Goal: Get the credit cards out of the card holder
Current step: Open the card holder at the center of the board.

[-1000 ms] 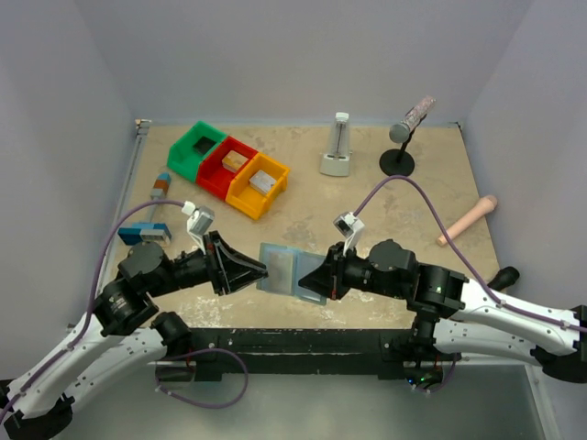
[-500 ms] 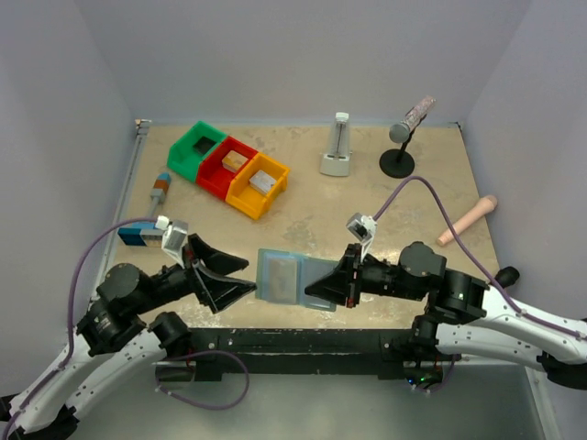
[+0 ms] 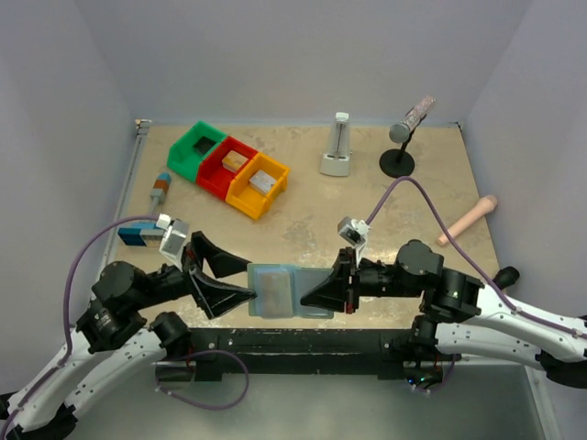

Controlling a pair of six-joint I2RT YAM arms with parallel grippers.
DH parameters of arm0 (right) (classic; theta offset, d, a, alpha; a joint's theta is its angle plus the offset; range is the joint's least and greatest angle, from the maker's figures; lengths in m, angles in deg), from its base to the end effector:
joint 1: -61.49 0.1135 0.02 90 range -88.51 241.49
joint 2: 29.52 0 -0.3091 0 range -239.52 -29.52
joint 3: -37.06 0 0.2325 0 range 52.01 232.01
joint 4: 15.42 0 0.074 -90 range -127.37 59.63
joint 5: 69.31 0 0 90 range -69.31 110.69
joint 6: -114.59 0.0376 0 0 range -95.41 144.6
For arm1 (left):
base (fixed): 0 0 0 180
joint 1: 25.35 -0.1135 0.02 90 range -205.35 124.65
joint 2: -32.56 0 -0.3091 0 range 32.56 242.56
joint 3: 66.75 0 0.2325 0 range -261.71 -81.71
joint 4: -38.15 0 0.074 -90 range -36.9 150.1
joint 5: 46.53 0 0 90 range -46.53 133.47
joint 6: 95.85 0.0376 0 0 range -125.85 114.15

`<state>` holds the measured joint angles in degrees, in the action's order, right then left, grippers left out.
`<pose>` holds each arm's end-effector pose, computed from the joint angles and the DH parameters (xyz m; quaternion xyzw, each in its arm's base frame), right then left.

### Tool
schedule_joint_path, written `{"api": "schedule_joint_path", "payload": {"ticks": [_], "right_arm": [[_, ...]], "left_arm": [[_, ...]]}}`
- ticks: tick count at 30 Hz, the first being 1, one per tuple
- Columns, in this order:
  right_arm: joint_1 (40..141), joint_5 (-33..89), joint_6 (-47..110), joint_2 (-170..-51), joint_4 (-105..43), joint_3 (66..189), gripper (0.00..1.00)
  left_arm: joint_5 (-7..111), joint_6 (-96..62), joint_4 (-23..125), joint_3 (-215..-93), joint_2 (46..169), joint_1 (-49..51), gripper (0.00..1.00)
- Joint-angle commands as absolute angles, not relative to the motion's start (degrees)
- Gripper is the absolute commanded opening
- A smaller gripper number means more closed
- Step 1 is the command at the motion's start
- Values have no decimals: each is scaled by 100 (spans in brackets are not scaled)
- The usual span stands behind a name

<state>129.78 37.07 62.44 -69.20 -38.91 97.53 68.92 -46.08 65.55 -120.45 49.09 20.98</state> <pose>0.0306 0.1056 0.3882 -0.2829 0.6653 0.6081 0.3281 -0.0011 -0.0222 0.3602 0.2017 0.6186 -0.6147 0.4458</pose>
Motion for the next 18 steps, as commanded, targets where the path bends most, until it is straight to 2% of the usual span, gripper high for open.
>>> {"api": "schedule_joint_path", "payload": {"ticks": [1,4,8,10,18], "right_arm": [[12961,4082,6133,-6968,-3345,9982,0],[12961,4064,6151,-6968,-3336,9965,0],[12961,3994,6195,-6907,-3284,9886,0],[12961,3950,6204,-6872,-3284,9851,0],[12961,3739,6230,-6775,-3327,9780,0]], "left_arm": [[7431,-4549,6023,-12047,5110,2123,89],[7686,-4628,5733,-11959,5137,2132,81],[7950,-4654,5574,-11924,5198,2123,49],[7977,-4646,5574,-11906,5181,2123,40],[7959,-4610,5644,-11871,5066,2123,33]]}}
